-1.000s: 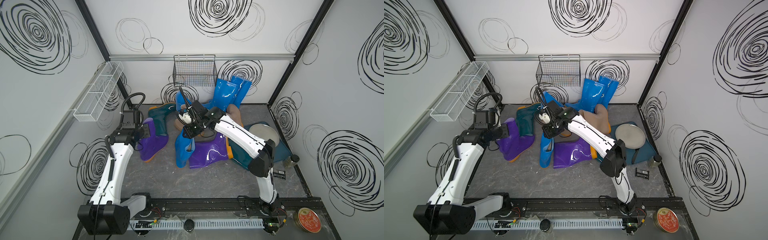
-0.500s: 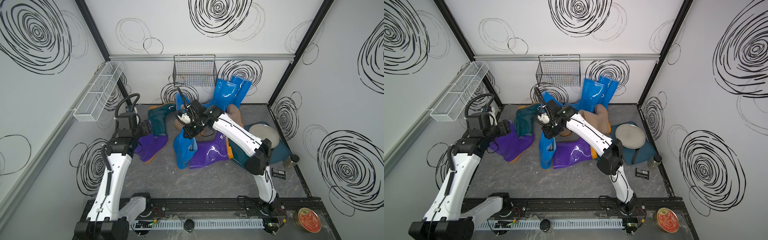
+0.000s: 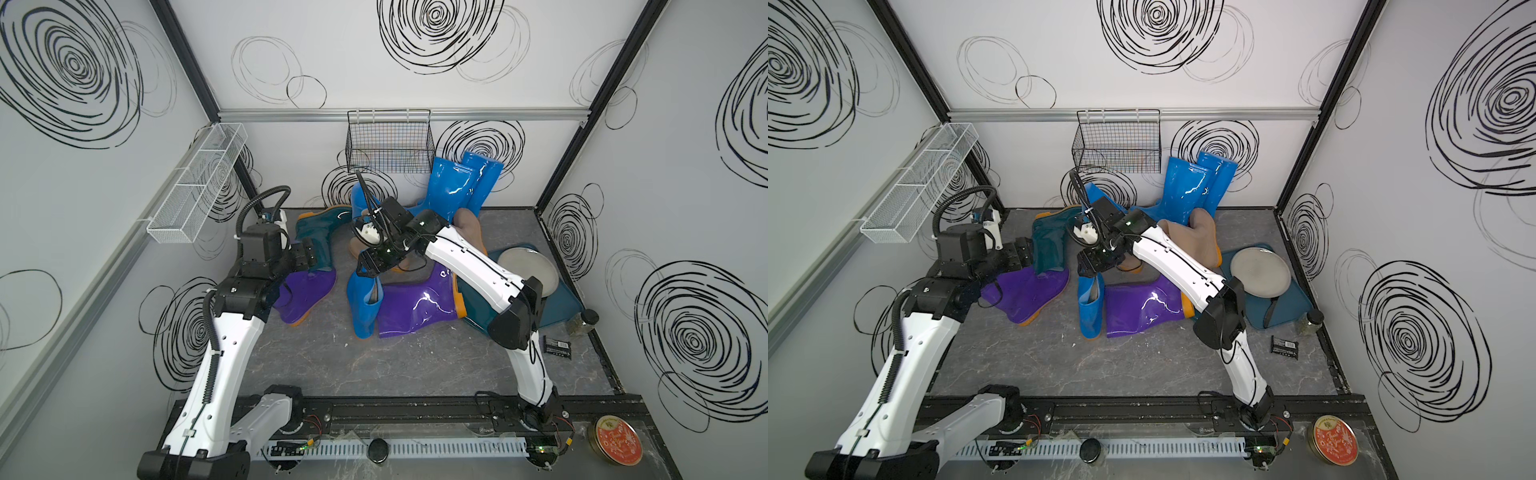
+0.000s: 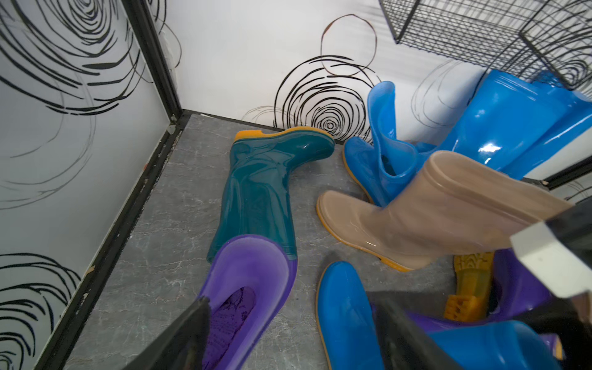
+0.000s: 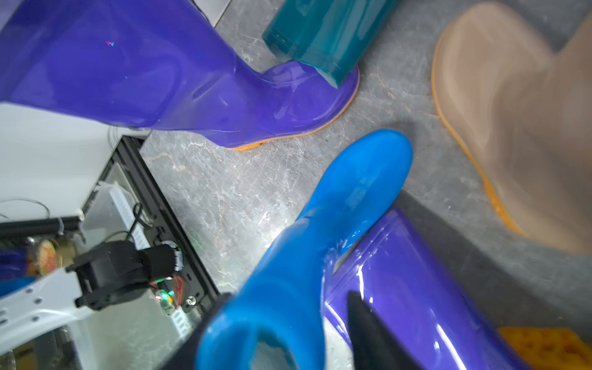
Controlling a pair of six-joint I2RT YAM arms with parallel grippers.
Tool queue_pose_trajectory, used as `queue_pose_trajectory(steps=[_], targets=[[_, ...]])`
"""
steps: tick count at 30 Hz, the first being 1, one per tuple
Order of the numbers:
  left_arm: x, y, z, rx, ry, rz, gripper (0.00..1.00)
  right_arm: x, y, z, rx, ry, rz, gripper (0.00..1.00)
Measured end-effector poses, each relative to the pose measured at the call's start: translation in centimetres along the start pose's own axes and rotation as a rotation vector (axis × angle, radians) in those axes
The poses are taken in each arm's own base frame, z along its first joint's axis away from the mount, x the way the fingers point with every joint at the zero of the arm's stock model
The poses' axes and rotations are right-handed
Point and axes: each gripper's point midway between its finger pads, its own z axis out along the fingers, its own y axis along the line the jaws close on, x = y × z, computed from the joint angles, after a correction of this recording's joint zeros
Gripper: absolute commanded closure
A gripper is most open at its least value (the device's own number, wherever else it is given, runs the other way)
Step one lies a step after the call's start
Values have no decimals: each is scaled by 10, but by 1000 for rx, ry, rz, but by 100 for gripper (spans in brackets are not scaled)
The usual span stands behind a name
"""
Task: Match and arrange rain boots in pairs
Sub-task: Adjust the rain boot at the center of the board, then pick up the rain boot at the center of the board.
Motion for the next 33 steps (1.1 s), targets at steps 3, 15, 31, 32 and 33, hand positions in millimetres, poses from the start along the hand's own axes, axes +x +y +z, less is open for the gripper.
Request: queue_pose_trajectory(steps=[3,15,31,32,33], targets=[[-3,-20,-10,37,-1,31,6,-11,2,-2,-8,-45,-8,22],[21,-99,-55,226,91,67,1,-28,-34,-107,138,-353,12,3],[132,-146,-29,163,459,150,15,61,-120,-163,299,-526,127,1],[137,-141,-27,138,470,152,22,62,-123,-164,300,-533,121,1],[140,-136,-26,115,476,150,30,65,-125,-164,299,-535,117,1]])
